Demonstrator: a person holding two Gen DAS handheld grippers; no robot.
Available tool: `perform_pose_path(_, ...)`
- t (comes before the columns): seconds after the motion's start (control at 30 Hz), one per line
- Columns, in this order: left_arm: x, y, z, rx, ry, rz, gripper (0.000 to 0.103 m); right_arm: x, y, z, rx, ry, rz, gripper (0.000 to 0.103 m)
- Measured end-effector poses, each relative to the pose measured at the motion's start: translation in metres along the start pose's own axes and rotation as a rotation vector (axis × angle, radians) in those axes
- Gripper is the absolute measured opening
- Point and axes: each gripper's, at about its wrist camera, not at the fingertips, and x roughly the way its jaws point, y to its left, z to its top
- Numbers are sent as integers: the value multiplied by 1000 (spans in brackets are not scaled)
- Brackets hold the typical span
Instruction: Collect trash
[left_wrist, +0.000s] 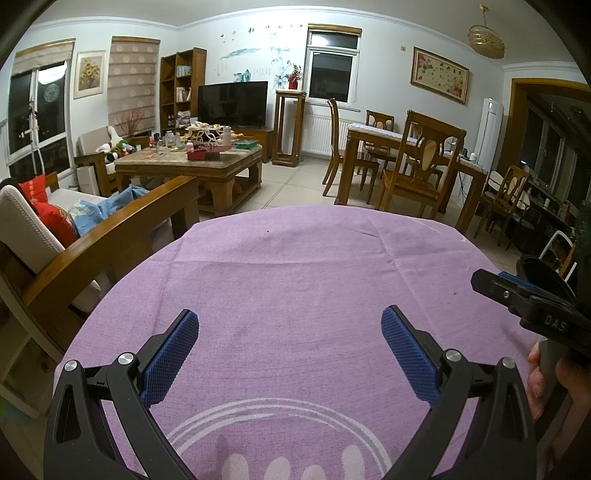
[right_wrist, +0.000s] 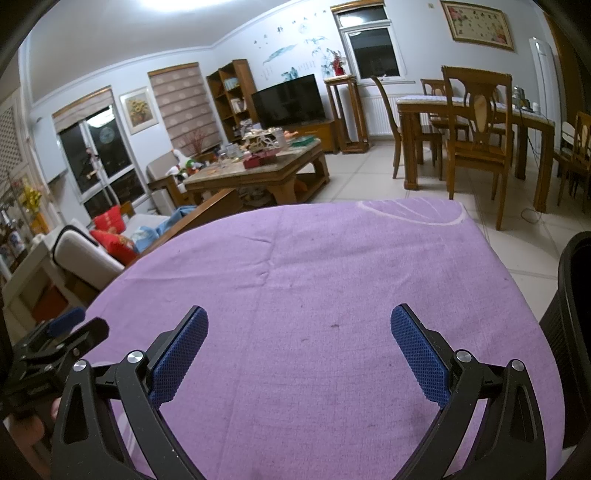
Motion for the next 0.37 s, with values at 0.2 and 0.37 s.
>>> perform_pose_path(0.2, 0, 1, 0, -3, 4, 4, 98, 0, 0, 1, 0, 1, 0, 98)
perform_pose_path(0.37, -1, 1, -2, -11, 13, 6, 98, -1, 1, 1, 1, 1, 0, 98)
